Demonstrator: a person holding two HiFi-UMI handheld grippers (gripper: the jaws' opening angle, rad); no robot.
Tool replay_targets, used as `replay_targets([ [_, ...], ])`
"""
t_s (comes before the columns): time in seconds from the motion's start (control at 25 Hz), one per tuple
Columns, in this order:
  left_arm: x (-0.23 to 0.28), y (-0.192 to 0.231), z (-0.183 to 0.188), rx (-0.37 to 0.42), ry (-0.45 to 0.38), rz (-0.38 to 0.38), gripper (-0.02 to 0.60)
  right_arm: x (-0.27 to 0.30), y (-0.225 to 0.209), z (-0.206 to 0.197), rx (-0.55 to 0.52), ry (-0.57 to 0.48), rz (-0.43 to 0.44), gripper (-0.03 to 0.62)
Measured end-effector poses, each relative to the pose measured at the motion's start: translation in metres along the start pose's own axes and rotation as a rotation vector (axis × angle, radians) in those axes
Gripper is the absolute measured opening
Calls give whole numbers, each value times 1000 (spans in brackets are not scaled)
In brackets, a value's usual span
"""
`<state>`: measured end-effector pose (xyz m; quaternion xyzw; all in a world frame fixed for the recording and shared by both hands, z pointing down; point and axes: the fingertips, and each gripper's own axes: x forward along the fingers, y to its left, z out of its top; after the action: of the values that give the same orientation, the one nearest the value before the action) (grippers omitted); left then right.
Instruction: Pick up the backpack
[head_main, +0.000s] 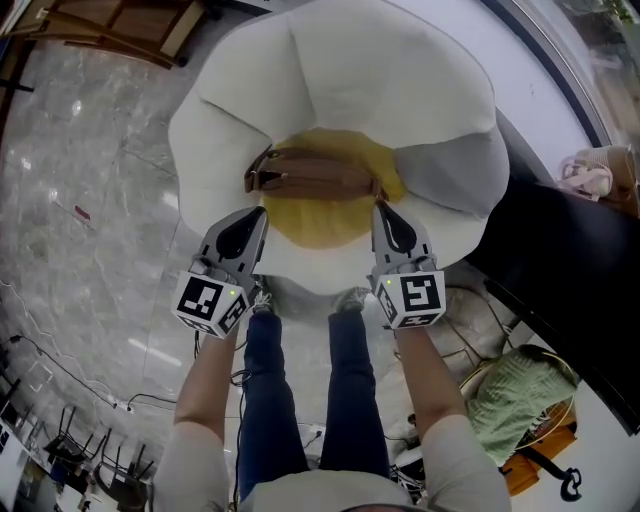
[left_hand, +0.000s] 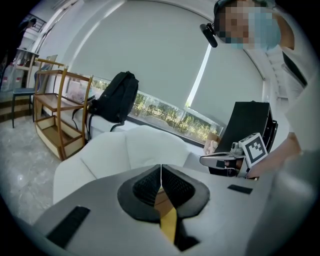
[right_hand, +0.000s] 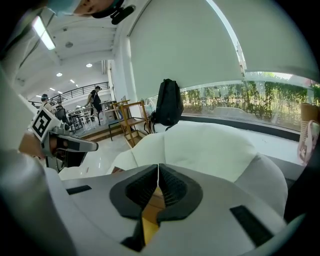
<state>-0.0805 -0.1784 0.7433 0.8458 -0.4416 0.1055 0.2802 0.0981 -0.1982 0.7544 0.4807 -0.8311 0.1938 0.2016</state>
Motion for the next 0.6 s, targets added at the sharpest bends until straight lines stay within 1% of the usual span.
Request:
replay_targets([
  [0.24,8,11,-17,26,11,24,32,14,-4,-22,-7,45,1,31],
  [0.48,14,25,-29,16,26,56,32,25,-13,-39,2,82,-28,31],
  [0.6,18,33,-41,-4,49,74,32,30,-19,-50,-1,109,-38,31],
])
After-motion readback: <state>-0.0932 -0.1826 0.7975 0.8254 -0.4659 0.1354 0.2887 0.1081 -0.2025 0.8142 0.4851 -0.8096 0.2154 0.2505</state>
